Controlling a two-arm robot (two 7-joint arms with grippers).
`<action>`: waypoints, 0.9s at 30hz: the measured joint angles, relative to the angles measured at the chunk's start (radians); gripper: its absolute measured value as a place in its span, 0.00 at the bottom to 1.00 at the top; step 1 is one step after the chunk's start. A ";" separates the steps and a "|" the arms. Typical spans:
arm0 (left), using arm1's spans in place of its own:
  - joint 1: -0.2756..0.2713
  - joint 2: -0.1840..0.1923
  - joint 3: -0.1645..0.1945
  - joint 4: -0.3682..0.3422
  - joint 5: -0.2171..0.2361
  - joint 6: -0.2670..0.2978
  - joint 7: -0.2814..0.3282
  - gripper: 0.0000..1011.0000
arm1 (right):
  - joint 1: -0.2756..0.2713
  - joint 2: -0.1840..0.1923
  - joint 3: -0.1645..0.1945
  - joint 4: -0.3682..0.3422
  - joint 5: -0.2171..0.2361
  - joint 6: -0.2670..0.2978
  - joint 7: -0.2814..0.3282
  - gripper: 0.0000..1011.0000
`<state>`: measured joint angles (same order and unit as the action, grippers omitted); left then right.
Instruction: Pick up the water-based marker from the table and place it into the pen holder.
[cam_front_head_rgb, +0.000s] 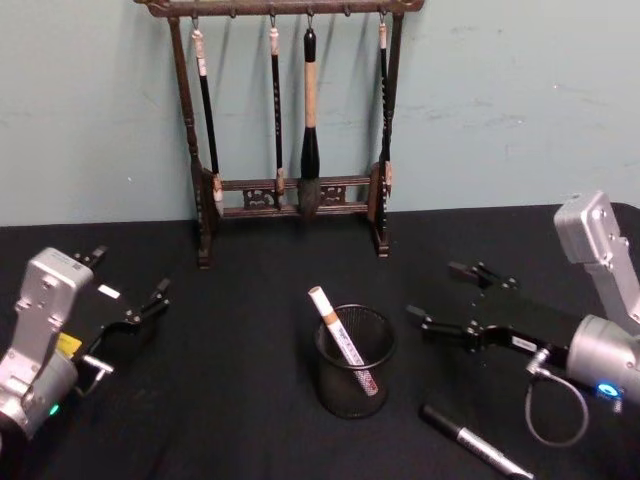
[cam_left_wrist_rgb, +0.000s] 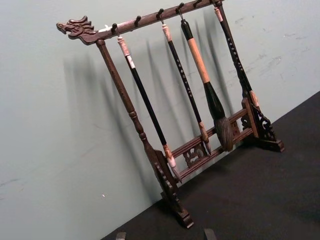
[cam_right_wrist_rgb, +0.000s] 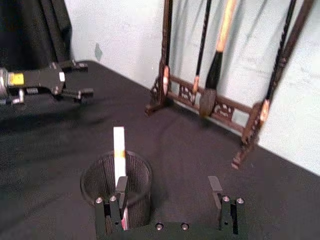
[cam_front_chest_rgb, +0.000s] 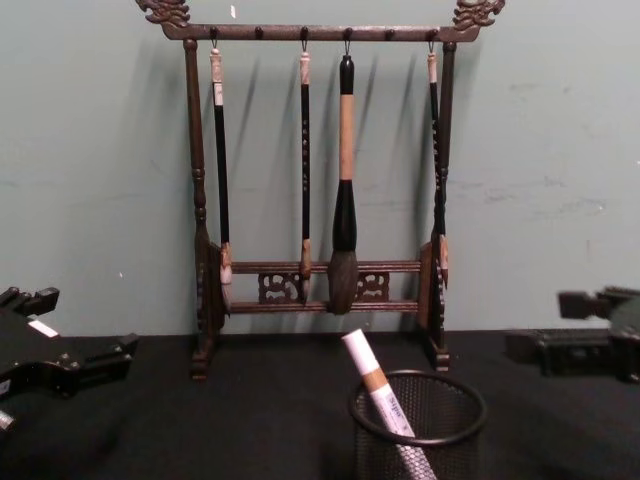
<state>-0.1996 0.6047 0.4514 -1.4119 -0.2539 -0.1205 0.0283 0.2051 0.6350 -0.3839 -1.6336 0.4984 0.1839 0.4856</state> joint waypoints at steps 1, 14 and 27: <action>0.000 0.000 0.000 0.000 0.000 0.000 0.000 1.00 | -0.010 0.012 0.005 -0.011 0.001 0.013 -0.004 0.99; 0.000 0.000 0.000 0.000 0.000 0.000 0.000 1.00 | -0.066 0.080 0.003 -0.049 -0.005 0.100 -0.018 0.99; 0.000 0.000 0.000 0.000 0.000 0.000 0.000 1.00 | -0.090 0.107 -0.032 -0.069 -0.089 0.137 -0.024 0.99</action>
<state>-0.1995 0.6047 0.4514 -1.4119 -0.2539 -0.1205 0.0283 0.1148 0.7419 -0.4162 -1.7030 0.4098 0.3205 0.4616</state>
